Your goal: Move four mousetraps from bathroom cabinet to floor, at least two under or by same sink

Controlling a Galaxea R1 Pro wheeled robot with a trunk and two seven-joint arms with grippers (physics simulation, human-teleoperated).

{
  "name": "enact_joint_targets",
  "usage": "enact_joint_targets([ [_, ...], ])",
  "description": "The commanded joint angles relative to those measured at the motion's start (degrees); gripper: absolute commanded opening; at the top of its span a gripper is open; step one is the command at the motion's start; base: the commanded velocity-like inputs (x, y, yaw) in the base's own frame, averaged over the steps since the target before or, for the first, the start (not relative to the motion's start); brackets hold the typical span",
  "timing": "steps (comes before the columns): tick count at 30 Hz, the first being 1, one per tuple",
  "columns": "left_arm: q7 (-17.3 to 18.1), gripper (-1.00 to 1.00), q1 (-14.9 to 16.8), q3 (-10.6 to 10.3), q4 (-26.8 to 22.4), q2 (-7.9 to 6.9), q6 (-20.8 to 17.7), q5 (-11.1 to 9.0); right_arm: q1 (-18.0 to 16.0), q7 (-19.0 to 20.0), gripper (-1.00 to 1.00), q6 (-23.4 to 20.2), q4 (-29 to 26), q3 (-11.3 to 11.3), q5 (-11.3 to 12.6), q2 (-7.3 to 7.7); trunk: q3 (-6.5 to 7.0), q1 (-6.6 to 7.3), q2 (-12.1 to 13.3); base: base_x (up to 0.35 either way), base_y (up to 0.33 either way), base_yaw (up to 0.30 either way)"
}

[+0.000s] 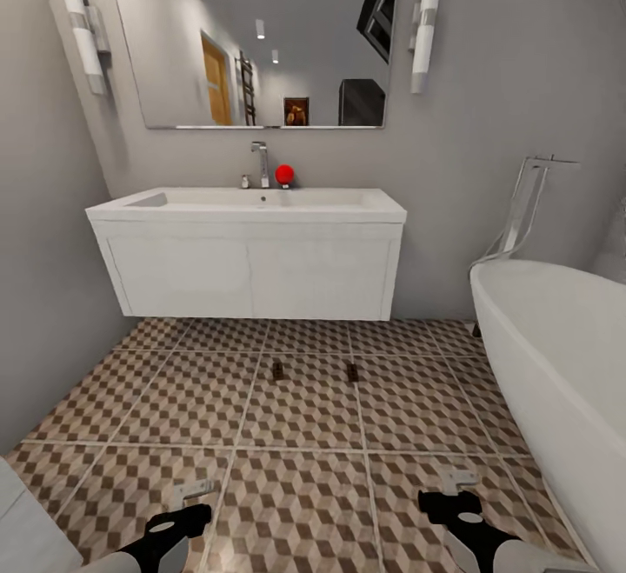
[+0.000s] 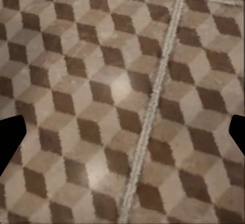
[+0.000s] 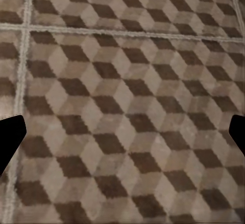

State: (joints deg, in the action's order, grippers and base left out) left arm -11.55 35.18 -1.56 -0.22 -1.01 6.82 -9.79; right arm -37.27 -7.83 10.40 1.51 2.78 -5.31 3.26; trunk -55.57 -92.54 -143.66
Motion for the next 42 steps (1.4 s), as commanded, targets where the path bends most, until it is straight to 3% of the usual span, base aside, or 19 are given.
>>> enact_joint_targets([
  [1, 0.3, 1.0, -0.3, -0.2, 0.0, -0.02, 0.2, -0.5, 0.2, -0.2, 1.0, 0.3, 0.2, 0.3, -0.6, 0.02, 0.18, 0.04, 0.0, 0.0, 0.0, 0.0],
  [7, 2.1, 1.0, -2.5, -0.2, 0.0, -0.19, 0.1, -1.4, 1.8, -0.2, 1.0, 0.2, 0.2, 0.3, -0.5, 0.01, 1.51, 0.19, 0.1, 0.0, 0.0, 0.0],
  [11, 2.9, 1.0, -4.4, -0.2, 0.0, -0.21, 0.2, -2.9, 3.8, -0.2, 1.0, 0.2, 0.2, 0.3, -0.5, 0.04, 2.39, 0.29, 0.1, 0.0, 0.0, 0.0],
  [12, 3.4, 1.0, -5.7, -0.2, 0.0, -0.27, 0.2, -4.0, 5.6, -0.2, 1.0, 0.2, 0.2, 0.3, -0.5, 0.07, 2.61, 0.32, 0.1, 0.0, 0.0, 0.0],
  [16, 3.6, 1.0, -6.8, -0.2, 0.0, -0.35, 0.1, -4.9, 7.1, -0.2, 1.0, 0.2, 0.2, 0.3, -0.5, 0.14, 3.5, 0.42, 0.2, 0.0, 0.0, 0.0],
  [33, 3.7, 1.0, -9.6, -0.2, 0.1, -0.48, -0.5, -5.4, 10.5, -0.1, 1.0, 0.2, 0.3, 0.3, -0.4, 1.58, 7.27, 0.86, 0.4, 0.0, 0.0, 0.0],
  [42, 4.0, 1.0, -12.3, -0.2, 0.1, -0.41, -1.6, -5.4, 13.7, 0.6, 1.0, 0.1, 0.3, 0.3, -0.4, 1.63, 8.88, 2.84, 4.0, 0.0, 0.0, 0.0],
])
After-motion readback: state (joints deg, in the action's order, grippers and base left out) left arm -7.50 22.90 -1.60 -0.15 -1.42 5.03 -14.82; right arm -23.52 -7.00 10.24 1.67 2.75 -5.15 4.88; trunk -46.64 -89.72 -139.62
